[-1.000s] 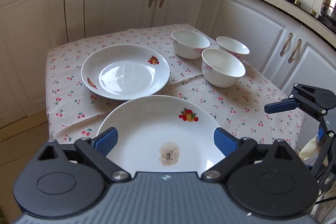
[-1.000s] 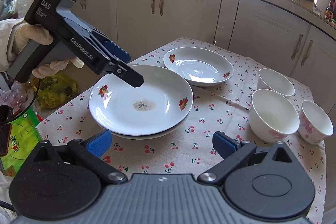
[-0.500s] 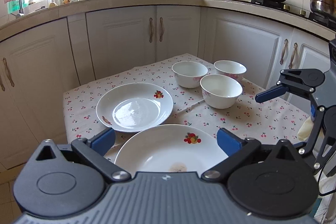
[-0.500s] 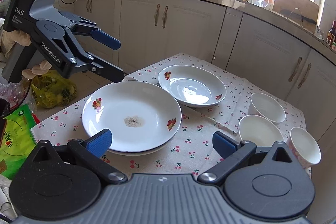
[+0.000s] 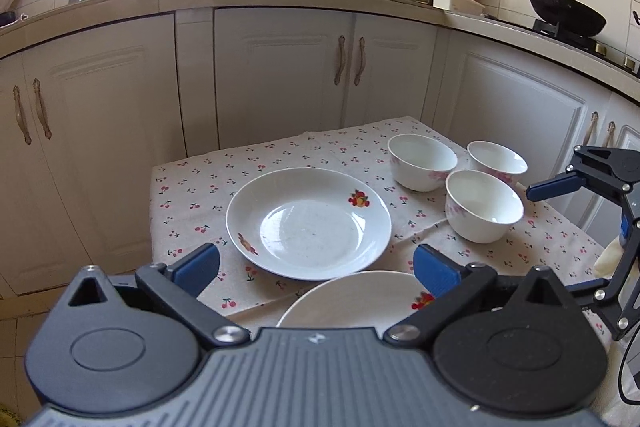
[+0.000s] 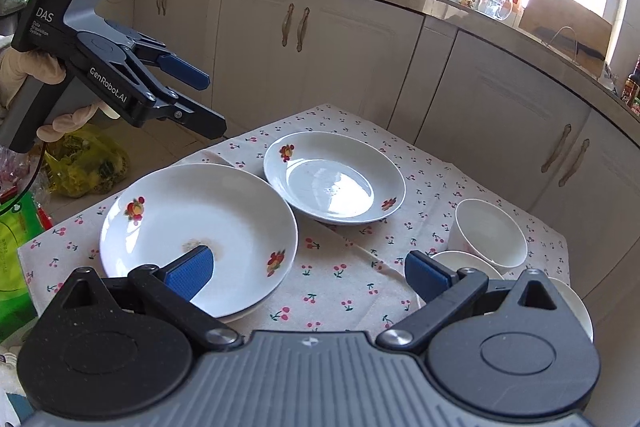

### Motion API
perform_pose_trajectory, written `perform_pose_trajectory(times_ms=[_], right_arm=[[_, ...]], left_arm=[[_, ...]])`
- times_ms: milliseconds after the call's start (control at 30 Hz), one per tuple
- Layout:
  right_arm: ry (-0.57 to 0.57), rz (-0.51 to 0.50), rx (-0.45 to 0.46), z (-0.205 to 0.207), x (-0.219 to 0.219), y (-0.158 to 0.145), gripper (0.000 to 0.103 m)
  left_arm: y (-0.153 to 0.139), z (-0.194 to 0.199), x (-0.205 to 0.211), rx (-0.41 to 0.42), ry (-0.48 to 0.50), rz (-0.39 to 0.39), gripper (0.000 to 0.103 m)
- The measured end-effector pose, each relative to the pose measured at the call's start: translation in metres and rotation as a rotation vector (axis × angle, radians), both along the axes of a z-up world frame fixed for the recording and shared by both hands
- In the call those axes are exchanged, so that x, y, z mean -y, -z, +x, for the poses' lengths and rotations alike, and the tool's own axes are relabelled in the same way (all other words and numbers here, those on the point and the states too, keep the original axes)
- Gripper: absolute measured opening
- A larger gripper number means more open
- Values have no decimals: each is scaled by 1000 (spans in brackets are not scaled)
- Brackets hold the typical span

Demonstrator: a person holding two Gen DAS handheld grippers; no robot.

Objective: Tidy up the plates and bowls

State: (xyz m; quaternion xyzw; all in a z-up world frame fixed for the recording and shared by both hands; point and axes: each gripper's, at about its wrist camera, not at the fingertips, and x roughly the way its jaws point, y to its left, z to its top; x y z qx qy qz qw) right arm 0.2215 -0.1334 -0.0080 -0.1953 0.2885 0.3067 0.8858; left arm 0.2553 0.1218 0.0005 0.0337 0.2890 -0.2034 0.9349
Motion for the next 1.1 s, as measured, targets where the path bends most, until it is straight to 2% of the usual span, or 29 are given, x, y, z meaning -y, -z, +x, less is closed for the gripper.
perform_pose_trajectory(times_ms=[333,600,800,1100], right_arm=[[-40,-36,-30,67,0,5,103],[-105,-67,-116,121,-7,21,103],[-156,-146,-149,144,-17,41,103],[-224,-186,-238,174,-33,56,103]], left_arm=[[16,63,2,-66,15,-13,102],[34,114,4,-125,22,8,102],[49,141,4,-178,38,-1,102],[67,172,5,-263,66,-3,100]])
